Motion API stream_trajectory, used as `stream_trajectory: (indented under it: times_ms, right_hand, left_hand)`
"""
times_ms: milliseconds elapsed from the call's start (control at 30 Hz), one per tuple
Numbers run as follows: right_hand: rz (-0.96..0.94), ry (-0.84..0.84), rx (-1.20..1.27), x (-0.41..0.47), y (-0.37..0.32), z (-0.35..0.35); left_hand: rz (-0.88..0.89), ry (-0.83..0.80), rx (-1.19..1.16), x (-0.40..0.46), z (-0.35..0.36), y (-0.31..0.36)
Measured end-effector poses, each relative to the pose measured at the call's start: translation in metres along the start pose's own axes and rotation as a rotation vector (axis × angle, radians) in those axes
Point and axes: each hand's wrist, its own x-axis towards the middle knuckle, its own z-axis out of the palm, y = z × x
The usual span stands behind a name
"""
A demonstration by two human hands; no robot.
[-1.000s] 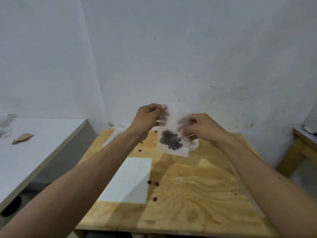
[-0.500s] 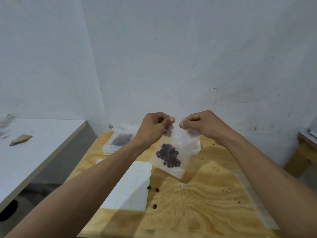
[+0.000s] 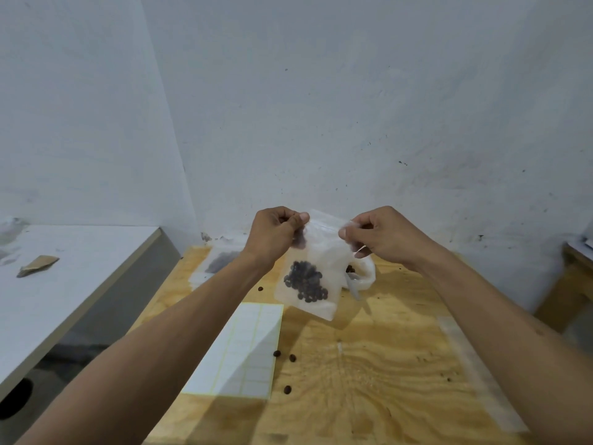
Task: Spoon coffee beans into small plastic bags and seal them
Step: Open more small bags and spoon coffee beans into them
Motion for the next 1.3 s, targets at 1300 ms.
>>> stream_trajectory:
  times_ms: [1300]
  right_hand:
    - [0.302, -0.098, -0.086, 0.093, -0.028, 0.217]
  left_hand:
    - [-0.413, 0.201, 0.457, 0.023, -0.154, -0.074]
